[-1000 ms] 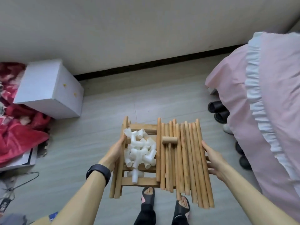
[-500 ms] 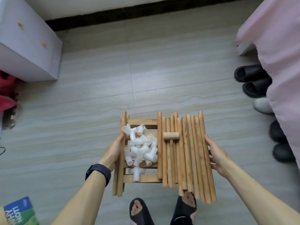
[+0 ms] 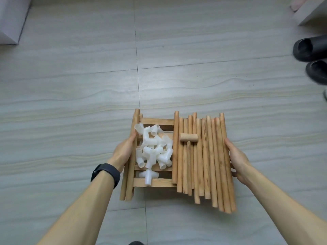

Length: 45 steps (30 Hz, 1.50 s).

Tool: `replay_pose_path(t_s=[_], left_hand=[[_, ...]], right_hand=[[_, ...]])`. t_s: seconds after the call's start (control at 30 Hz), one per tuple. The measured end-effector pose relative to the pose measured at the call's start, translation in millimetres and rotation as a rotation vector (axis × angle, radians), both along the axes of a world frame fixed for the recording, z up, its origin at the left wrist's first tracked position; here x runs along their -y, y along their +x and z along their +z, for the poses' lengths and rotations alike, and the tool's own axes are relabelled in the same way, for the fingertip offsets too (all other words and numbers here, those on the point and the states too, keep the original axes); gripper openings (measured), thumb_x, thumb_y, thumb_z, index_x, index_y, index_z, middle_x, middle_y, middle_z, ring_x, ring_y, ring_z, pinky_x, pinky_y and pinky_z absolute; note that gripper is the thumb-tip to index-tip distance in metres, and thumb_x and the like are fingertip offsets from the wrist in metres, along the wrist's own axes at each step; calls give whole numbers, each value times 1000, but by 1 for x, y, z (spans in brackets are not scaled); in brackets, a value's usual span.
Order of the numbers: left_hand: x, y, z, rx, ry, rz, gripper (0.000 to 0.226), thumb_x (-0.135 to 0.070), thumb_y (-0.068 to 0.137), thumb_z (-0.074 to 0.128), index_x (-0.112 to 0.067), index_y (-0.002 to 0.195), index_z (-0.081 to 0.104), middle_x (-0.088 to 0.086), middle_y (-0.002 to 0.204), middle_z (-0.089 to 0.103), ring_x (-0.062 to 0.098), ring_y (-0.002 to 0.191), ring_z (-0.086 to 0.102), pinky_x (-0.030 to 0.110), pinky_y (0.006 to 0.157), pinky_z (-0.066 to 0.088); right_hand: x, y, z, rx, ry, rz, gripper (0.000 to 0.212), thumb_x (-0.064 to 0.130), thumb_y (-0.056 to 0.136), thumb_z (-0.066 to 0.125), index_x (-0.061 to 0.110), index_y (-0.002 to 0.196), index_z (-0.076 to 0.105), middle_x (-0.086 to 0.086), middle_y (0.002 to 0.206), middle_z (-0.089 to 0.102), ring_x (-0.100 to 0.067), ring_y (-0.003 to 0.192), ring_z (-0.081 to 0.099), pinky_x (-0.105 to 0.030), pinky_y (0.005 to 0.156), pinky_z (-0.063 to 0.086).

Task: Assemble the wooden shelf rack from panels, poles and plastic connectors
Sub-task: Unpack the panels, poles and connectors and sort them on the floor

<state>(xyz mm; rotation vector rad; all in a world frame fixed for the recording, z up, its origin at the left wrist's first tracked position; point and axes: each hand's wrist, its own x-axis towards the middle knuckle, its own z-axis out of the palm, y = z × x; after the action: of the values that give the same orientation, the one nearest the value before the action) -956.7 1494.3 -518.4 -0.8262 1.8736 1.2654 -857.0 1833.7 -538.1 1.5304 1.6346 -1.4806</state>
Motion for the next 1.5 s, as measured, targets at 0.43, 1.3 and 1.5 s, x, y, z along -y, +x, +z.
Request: replay_pose_path(t_s=[0.43,1.3,1.5], left_hand=[[-9,8,-50,-179,-79,-12,47,-57,96,50,-24,127,64,-1,115,68,23,106,64,44,96,52],[11,73,-27,-363,-373,-619,43,-22,102,42,-13,143,41,15,132,59,35,115,57,43,96,50],[-14,93,-22,-495,-527,-824,73,-33,101,44,-25,162,3,12,168,8,38,146,28,47,114,36]], right_hand=[[-7,-10,-30,-208,321,184,77,83,86,40,27,132,67,-2,131,68,-29,122,60,-47,109,46],[57,43,6,-339,818,710,63,54,97,50,13,144,41,-14,145,43,-30,131,41,-48,107,41],[116,24,15,-290,845,1019,57,57,96,50,15,135,50,-7,130,59,-26,118,58,-45,96,50]])
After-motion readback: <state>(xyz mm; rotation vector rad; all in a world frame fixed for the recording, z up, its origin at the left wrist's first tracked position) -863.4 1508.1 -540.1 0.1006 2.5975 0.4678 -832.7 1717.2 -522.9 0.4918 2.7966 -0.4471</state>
